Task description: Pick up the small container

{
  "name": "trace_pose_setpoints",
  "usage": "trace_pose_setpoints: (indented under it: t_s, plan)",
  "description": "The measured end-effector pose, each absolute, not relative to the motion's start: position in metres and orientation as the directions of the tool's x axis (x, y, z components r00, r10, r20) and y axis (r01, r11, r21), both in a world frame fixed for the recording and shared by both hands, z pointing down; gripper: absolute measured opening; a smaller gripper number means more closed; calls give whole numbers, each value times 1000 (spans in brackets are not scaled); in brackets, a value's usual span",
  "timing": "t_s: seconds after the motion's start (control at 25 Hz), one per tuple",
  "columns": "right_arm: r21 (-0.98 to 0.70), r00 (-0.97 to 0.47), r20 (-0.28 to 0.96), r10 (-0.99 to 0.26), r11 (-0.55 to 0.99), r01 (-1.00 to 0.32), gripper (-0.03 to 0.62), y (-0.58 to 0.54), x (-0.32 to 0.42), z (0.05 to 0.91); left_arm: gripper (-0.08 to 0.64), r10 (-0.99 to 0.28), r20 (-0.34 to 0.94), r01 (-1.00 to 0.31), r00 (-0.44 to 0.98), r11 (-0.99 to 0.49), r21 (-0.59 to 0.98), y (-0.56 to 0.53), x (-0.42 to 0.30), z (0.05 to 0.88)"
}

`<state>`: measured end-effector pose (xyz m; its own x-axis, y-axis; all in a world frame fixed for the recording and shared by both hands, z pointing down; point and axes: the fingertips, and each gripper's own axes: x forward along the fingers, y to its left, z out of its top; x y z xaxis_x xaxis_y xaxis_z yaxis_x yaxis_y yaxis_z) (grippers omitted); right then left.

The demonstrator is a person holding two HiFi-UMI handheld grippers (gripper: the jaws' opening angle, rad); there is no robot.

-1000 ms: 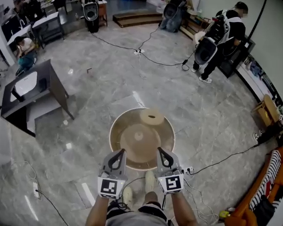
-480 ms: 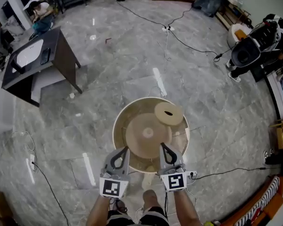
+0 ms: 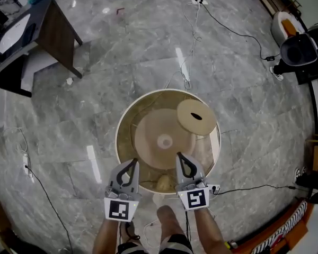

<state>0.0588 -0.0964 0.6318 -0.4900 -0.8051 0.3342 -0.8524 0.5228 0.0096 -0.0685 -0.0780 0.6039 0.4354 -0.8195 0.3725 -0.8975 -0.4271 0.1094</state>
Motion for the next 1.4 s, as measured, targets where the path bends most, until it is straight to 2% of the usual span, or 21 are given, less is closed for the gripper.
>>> trace_pose_setpoints:
  t_s: [0.32,0.56,0.64,0.84,1.4]
  plan:
    - [-23,-513,373,-773,545,-838,2,-122,59,738,16,-803,438,-913,403,-387,130,-97,-71,702]
    - [-55,-548,398,-736,577,-815,8,-132,46,790,16,-799,464,-922,383,-359,145,-108,-76,744]
    - [-68,-562,413,-717,591,-804,85,-131,44,804,16,-797,471,-925,378,-353,145,-107,-75,752]
    - [-80,-582,451,-677,619,-782,161,-133,37,840,17,-790,489,-928,370,-342,149,-105,-74,770]
    - [-38,-585,482,-652,651,-758,159,-144,23,891,16,-779,522,-935,348,-325,140,-102,-82,808]
